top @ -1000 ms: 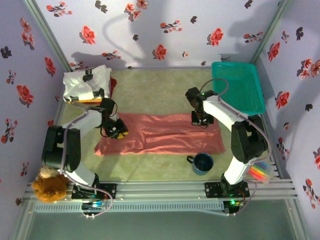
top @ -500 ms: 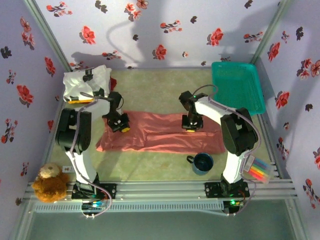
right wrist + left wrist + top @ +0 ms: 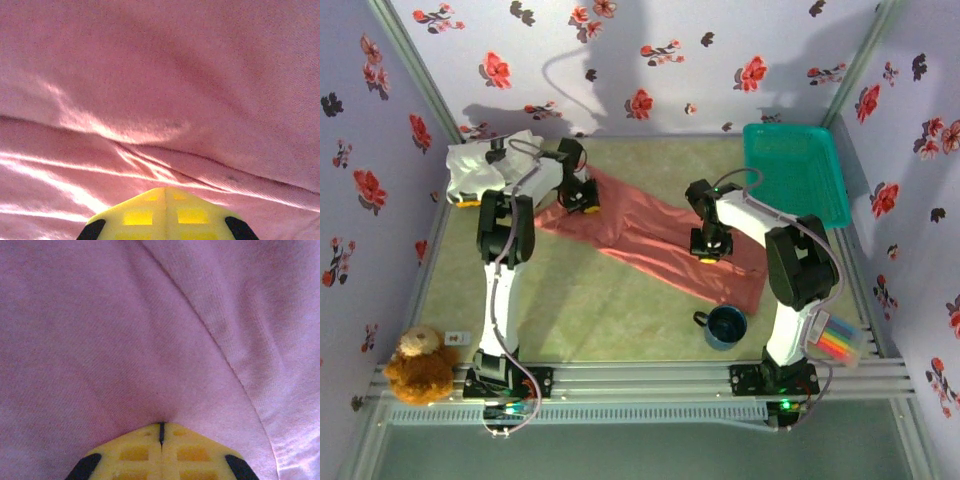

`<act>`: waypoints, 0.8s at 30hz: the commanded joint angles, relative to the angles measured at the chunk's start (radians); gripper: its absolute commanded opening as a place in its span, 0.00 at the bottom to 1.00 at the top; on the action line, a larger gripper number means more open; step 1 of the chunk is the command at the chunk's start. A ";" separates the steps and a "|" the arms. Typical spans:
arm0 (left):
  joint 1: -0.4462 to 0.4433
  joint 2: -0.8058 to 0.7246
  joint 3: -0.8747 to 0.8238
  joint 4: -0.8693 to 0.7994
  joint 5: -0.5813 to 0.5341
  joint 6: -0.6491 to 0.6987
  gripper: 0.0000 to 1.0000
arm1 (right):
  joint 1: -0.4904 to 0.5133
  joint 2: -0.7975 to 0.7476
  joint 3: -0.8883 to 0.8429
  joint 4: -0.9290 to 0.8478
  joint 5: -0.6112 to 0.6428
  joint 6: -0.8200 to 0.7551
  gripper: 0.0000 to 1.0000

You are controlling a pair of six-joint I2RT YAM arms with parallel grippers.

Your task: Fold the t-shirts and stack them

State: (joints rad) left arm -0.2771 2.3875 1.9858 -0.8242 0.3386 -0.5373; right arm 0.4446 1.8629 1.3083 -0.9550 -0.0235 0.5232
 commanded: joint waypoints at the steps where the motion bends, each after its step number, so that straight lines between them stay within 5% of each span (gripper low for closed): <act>1: -0.001 0.004 0.071 -0.064 -0.035 0.043 0.00 | -0.002 -0.048 0.022 -0.054 -0.012 -0.019 0.00; 11: -0.016 -0.260 -0.200 0.028 -0.036 -0.050 0.00 | 0.023 0.027 0.016 0.018 -0.064 0.002 0.00; 17: -0.028 -0.248 -0.354 0.123 -0.030 -0.102 0.00 | 0.032 0.058 0.038 0.019 -0.078 -0.004 0.00; 24: -0.025 -0.176 -0.334 0.130 -0.068 -0.089 0.00 | 0.055 0.073 0.040 0.030 -0.104 0.004 0.00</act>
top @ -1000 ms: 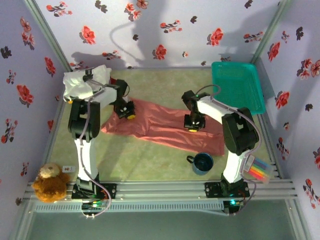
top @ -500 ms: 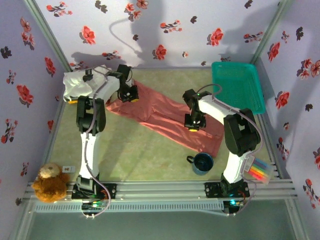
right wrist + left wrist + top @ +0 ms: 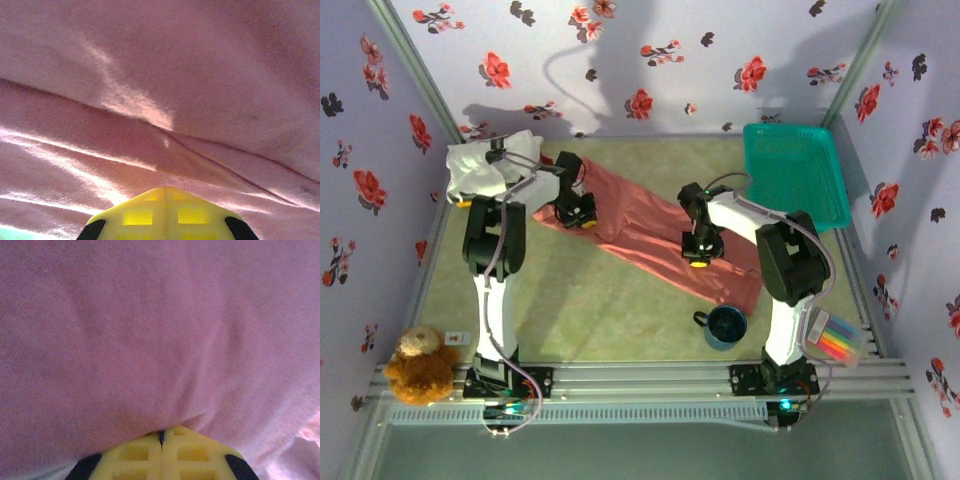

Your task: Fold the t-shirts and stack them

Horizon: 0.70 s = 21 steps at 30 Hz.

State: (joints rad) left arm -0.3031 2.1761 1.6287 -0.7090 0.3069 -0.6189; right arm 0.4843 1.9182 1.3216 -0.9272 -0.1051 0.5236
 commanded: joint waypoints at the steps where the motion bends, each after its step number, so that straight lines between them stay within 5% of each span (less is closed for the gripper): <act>1: 0.001 0.049 0.030 0.018 -0.036 -0.007 0.00 | 0.019 0.022 0.023 0.011 -0.029 0.005 0.00; 13: 0.021 0.285 0.353 0.006 -0.130 0.035 0.00 | 0.087 0.104 0.020 0.139 -0.123 0.042 0.00; 18: 0.039 0.409 0.629 -0.078 -0.083 -0.004 0.00 | 0.167 0.173 0.134 0.136 -0.157 0.083 0.00; 21: 0.035 0.355 0.627 -0.050 -0.102 -0.004 0.00 | 0.193 0.173 0.180 0.131 -0.147 0.108 0.00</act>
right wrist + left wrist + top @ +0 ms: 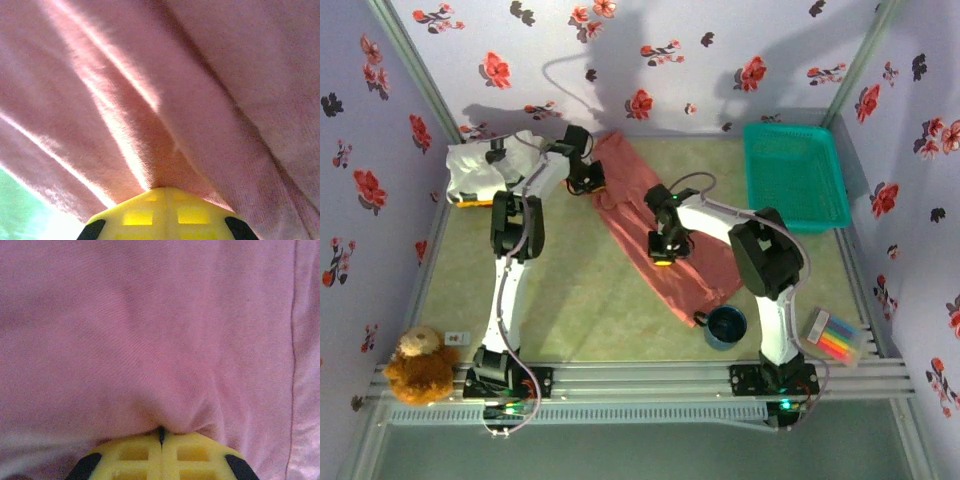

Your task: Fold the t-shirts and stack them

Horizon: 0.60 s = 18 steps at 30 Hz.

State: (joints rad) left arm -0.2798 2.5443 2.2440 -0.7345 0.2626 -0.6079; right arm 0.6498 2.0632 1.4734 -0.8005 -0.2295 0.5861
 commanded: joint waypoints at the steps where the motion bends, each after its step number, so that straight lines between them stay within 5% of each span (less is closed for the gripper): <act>1: 0.011 -0.043 -0.014 -0.005 -0.058 -0.014 0.00 | 0.030 0.022 0.034 0.001 -0.019 0.050 0.00; 8: 0.011 -0.263 -0.230 0.044 -0.090 -0.029 0.00 | 0.029 -0.062 0.009 -0.065 0.040 0.068 0.00; 18: 0.011 -0.386 -0.374 0.053 -0.023 -0.037 0.00 | 0.073 -0.028 -0.066 -0.003 0.002 0.103 0.00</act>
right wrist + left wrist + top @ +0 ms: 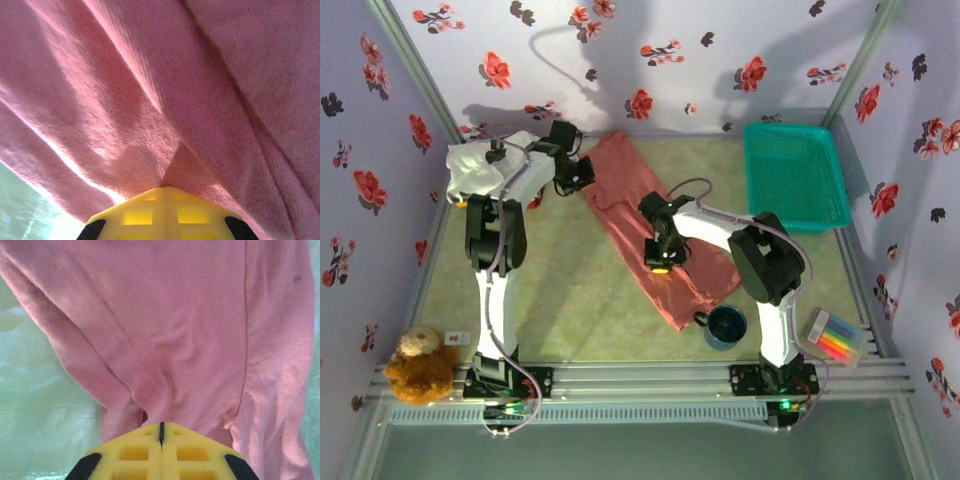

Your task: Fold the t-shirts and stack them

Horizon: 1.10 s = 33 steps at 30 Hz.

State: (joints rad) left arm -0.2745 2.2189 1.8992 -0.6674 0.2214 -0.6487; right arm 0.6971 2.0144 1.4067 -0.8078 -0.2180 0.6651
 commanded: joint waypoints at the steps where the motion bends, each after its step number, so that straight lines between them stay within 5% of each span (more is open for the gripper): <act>1: 0.006 -0.077 -0.032 -0.025 0.017 0.014 0.00 | 0.035 0.026 0.006 0.003 -0.010 0.025 0.00; 11: 0.045 -0.268 -0.119 -0.131 0.039 0.082 0.00 | 0.145 0.126 0.103 0.009 -0.058 0.105 0.00; 33: 0.102 -0.791 -0.702 -0.083 0.061 0.075 0.00 | 0.337 0.405 0.507 -0.018 -0.164 0.241 0.00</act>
State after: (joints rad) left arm -0.1879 1.5047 1.2327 -0.7391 0.2771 -0.5800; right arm 1.0214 2.3451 1.8874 -0.7818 -0.3801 0.8917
